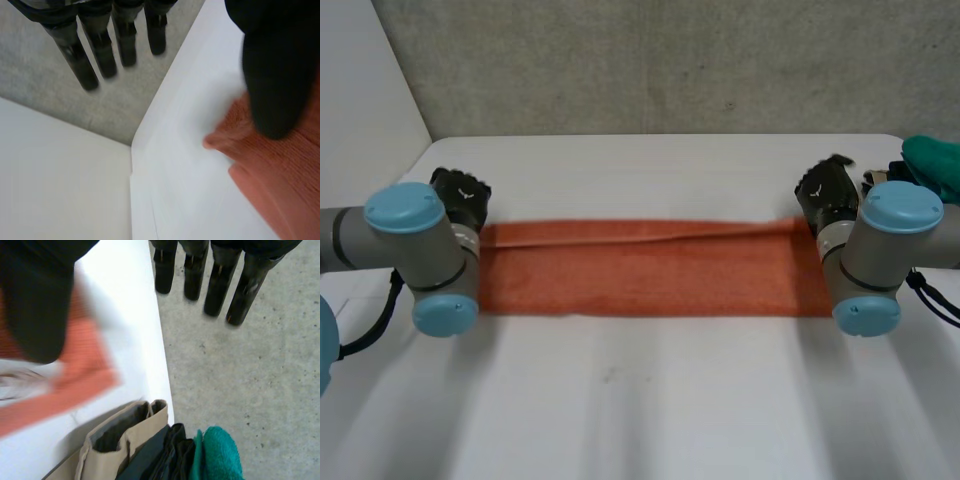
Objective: Fold the laundry.
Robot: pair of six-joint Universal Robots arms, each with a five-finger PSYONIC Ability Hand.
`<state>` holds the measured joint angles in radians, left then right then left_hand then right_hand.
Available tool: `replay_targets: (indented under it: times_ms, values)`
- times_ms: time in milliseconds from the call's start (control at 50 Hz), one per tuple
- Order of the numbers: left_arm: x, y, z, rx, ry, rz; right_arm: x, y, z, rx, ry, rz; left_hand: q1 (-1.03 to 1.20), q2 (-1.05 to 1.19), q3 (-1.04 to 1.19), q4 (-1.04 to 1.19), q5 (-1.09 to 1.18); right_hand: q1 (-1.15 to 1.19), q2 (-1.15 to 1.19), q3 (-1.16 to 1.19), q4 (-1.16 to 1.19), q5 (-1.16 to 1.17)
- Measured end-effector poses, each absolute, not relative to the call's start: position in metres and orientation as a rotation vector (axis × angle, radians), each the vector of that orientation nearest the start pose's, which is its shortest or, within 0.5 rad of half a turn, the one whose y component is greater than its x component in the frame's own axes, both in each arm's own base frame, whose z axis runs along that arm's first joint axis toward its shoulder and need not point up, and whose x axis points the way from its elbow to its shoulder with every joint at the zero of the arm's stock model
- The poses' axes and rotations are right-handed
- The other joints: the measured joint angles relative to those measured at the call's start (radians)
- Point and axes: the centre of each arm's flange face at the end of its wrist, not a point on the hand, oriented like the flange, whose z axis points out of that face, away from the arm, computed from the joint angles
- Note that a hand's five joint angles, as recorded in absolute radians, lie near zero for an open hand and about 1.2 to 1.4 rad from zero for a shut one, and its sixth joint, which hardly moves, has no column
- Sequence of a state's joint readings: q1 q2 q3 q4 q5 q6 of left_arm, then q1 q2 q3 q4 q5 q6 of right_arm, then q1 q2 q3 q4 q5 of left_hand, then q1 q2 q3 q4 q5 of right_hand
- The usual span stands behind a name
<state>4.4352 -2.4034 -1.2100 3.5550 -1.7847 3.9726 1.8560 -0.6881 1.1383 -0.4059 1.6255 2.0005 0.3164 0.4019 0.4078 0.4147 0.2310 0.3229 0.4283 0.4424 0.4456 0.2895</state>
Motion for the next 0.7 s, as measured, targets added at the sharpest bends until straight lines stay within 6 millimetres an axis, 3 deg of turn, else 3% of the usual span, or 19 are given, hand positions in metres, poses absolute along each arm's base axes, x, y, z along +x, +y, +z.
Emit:
replay_targets:
  times_ms: [20,60,160,300,360,420,440,580,700]
  values:
    - [-0.233,-0.407,0.128,0.866,1.764,-1.722,0.253,-0.415,0.124,1.212,-1.475,1.648,-0.052,-0.063,-0.049,-0.068,-0.060,0.000,0.000,0.000,0.000,0.000]
    - [-0.241,-0.403,0.126,0.902,1.741,-1.733,0.254,-0.416,0.126,1.199,-1.467,1.674,-0.124,-0.182,-0.185,-0.200,-0.179,-0.122,-0.200,-0.222,-0.213,-0.224]
    - [-0.249,-0.394,0.127,0.939,1.722,-1.747,0.252,-0.413,0.142,1.142,-1.501,1.735,-0.124,-0.201,-0.200,-0.213,-0.185,-0.123,-0.206,-0.230,-0.215,-0.227]
    - [-0.247,-0.374,0.145,0.941,1.721,-1.763,0.231,-0.384,0.192,0.971,-1.727,1.870,-0.124,-0.201,-0.200,-0.213,-0.185,-0.123,-0.206,-0.230,-0.215,-0.227]
    - [-0.244,-0.364,0.153,0.934,1.733,-1.774,0.215,-0.368,0.201,0.932,-1.870,1.842,-0.124,-0.201,-0.200,-0.213,-0.185,-0.123,-0.206,-0.230,-0.215,-0.227]
    - [-0.242,-0.356,0.157,0.933,1.756,-1.792,0.208,-0.360,0.200,0.926,-1.954,1.802,-0.124,-0.201,-0.200,-0.213,-0.185,-0.123,-0.206,-0.230,-0.215,-0.227]
    - [-0.241,-0.352,0.158,0.935,1.771,-1.802,0.198,-0.349,0.195,0.932,-2.077,1.730,-0.124,-0.201,-0.200,-0.213,-0.185,-0.123,-0.206,-0.230,-0.215,-0.227]
    - [-0.239,-0.337,0.150,0.958,1.865,-1.816,0.181,-0.325,0.170,0.987,-2.330,1.533,-0.124,-0.201,-0.200,-0.213,-0.185,-0.122,-0.204,-0.228,-0.214,-0.227]
    - [-0.235,-0.328,0.139,0.980,1.914,-1.784,0.175,-0.324,0.155,1.003,-2.358,1.524,-0.124,-0.201,-0.200,-0.213,-0.185,-0.080,-0.140,-0.149,-0.157,-0.170]
